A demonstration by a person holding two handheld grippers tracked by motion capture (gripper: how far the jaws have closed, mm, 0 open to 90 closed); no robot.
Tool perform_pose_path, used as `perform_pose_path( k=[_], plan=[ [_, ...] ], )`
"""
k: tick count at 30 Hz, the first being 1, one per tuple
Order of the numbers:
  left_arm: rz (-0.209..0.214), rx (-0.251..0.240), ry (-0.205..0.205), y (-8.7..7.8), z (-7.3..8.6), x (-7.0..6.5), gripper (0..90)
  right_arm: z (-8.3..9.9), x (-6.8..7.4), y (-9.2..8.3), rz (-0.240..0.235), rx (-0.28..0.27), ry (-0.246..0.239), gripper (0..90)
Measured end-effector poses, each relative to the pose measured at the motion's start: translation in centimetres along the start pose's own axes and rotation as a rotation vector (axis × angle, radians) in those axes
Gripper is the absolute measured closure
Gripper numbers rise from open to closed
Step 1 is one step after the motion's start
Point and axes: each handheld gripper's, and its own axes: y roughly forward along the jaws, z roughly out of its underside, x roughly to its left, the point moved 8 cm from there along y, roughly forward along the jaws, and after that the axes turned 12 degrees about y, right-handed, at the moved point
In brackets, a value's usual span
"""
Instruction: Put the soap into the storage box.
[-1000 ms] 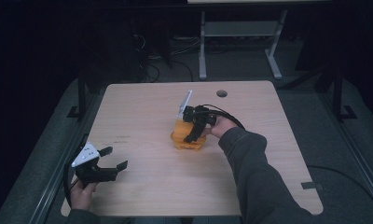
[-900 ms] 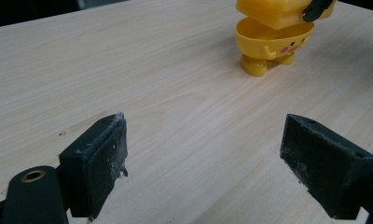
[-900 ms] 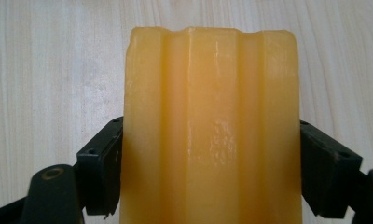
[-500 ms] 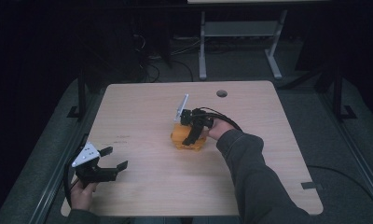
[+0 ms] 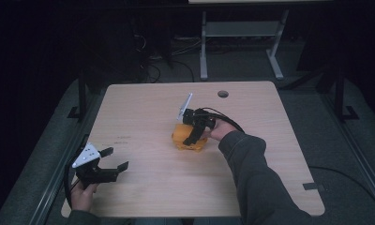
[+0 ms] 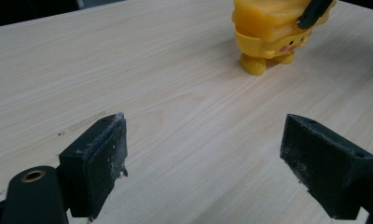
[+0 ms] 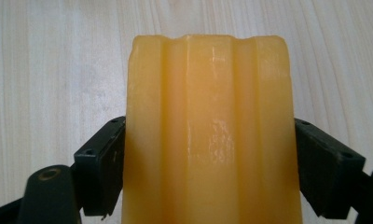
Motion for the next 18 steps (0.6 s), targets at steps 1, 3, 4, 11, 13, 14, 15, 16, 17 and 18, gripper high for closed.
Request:
perform_pose_path(
  k=[1,3,4,11,13,14,15,16,17,18],
  plan=[
    [0.0,-0.002,-0.002,0.0,0.0,0.0,14.1,0.0,0.0,0.0,0.001,0.001,0.004,19.0],
    [0.0,0.0,0.002,0.0,0.0,0.0,14.1,0.0,0.0,-0.1,0.0,0.0,0.013,18.0],
    [0.0,0.001,0.002,0.0,0.0,0.0,14.1,0.0,0.0,-0.1,0.001,0.003,0.019,17.7],
    [0.002,0.0,-0.001,0.2,-0.1,-0.2,14.1,0.2,0.1,-0.8,0.01,-0.015,0.026,17.4],
    [0.003,-0.001,-0.007,0.3,-0.1,-0.2,14.1,0.3,0.0,-1.4,0.019,-0.035,0.029,17.6],
    [0.004,-0.002,-0.001,0.2,-0.1,-0.2,14.1,0.3,0.0,-1.4,0.019,-0.035,0.029,17.6],
    [0.003,-0.004,-0.002,0.2,-0.1,-0.3,14.1,0.3,0.0,-1.5,0.022,-0.034,0.03,17.6],
    [0.003,-0.005,-0.001,0.2,-0.1,-0.3,14.1,0.4,0.0,-1.6,0.024,-0.034,0.03,17.6],
    [0.002,-0.008,-0.01,0.2,-0.1,-0.3,14.1,0.5,0.0,-1.7,0.023,-0.034,0.037,17.5],
    [-0.002,-0.009,-0.014,0.2,-0.1,-0.2,14.1,0.6,0.0,-2.0,0.024,-0.04,0.037,17.5]
  ],
)
